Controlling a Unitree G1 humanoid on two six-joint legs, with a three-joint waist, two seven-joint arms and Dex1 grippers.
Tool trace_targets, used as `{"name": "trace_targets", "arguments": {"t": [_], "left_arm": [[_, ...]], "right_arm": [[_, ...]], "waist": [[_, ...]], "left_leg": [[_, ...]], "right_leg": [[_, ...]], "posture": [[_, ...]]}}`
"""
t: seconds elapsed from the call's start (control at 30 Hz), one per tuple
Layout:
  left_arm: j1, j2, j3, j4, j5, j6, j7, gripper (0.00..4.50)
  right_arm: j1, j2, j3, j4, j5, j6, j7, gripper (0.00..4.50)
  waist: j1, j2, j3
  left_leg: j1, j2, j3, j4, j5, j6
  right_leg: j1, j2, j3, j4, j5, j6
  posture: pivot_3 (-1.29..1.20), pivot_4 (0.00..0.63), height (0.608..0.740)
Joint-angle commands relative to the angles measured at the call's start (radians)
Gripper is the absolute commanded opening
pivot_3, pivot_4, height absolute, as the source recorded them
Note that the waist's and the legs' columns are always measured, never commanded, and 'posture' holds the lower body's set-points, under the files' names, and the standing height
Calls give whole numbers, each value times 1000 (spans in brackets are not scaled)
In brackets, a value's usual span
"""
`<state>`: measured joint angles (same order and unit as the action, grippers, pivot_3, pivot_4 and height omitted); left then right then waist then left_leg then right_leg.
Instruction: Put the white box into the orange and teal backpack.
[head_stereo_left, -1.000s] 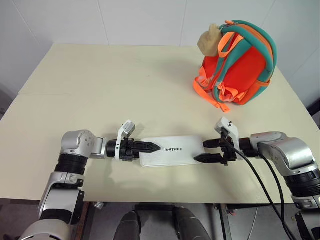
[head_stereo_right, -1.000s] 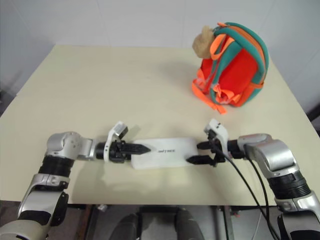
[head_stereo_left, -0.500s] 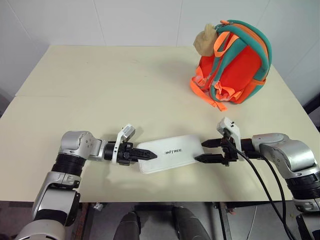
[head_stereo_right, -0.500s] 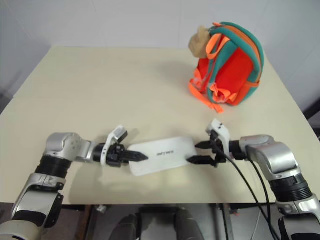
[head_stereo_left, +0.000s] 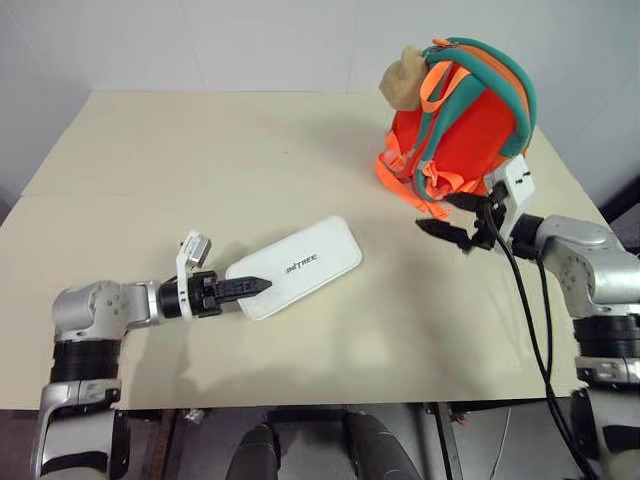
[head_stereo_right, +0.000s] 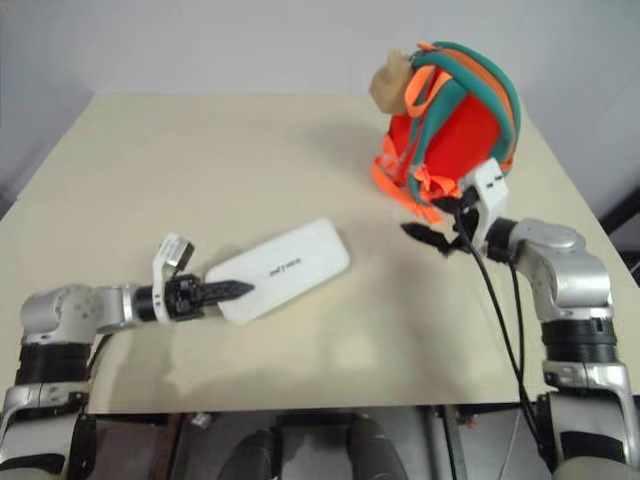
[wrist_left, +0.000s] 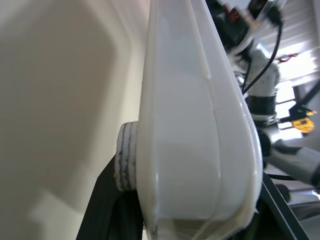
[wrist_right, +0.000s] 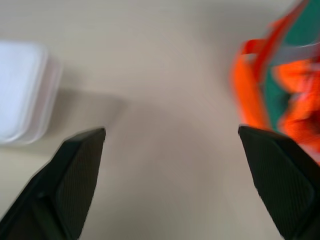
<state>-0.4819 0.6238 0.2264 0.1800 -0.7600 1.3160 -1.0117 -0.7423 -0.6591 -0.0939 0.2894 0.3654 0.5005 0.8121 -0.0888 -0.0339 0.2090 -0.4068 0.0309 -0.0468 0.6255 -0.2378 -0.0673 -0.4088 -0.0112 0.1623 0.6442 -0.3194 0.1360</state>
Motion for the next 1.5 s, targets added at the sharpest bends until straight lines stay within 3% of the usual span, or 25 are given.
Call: {"name": "trace_targets", "arguments": {"t": [0.03, 0.27, 0.43, 0.87, 1.0, 1.33, 1.5], "left_arm": [[60, -20, 62, -116, -49, -33, 41, 1427], [102, -74, 83, -170, -70, -51, 115, 1427], [112, -73, 77, -170, -75, -77, 119, 1427], [144, -70, 65, -134, -73, -158, 97, 1427], [153, -84, 73, -148, -80, -167, 115, 1427], [199, -137, 108, -250, -145, -135, 218, 1427], [189, -155, 116, -283, -181, -111, 274, 1427]], "right_arm": [[-140, 55, -48, 184, -63, -151, -140, 4500], [-387, 171, -44, 612, -167, -403, -278, 4500], [-529, 246, -67, 842, -183, -477, -340, 4500], [-666, 386, -99, 1043, -244, -564, -475, 4500], [-676, 417, -112, 1054, -255, -567, -480, 3569], [-663, 472, -120, 1061, -312, -586, -496, 47], [-649, 477, -147, 1053, -295, -608, -463, 17]], "waist": [[-5, 0, 0], [-9, 0, 0], [-23, 0, 0], [-61, 0, 0], [-61, 0, 0], [-78, 0, 0], [-78, 0, 0]], "left_leg": [[0, 0, 1, 0, 0, 0], [0, 0, 1, 0, 0, 0], [0, 0, 0, -3, 0, 0], [1, 0, 0, -5, 2, -2], [1, 0, 0, -5, 2, -2], [1, 0, -1, -5, 2, -3], [1, 0, -1, -5, 2, -3]], "right_leg": [[-1, 0, 1, 1, 0, 0], [-1, 0, 1, 0, 0, 0], [-1, 0, 1, -1, 0, 0], [-1, 1, 1, 3, 0, 0], [-1, 1, 1, 3, 0, 0], [-1, 1, 1, 3, 0, 0], [-1, 1, 1, 4, 0, 0]], "posture": [[0, 150, 740], [0, 150, 740], [0, 150, 740], [0, 150, 740], [0, 150, 740], [0, 150, 740], [0, 150, 740]]}}
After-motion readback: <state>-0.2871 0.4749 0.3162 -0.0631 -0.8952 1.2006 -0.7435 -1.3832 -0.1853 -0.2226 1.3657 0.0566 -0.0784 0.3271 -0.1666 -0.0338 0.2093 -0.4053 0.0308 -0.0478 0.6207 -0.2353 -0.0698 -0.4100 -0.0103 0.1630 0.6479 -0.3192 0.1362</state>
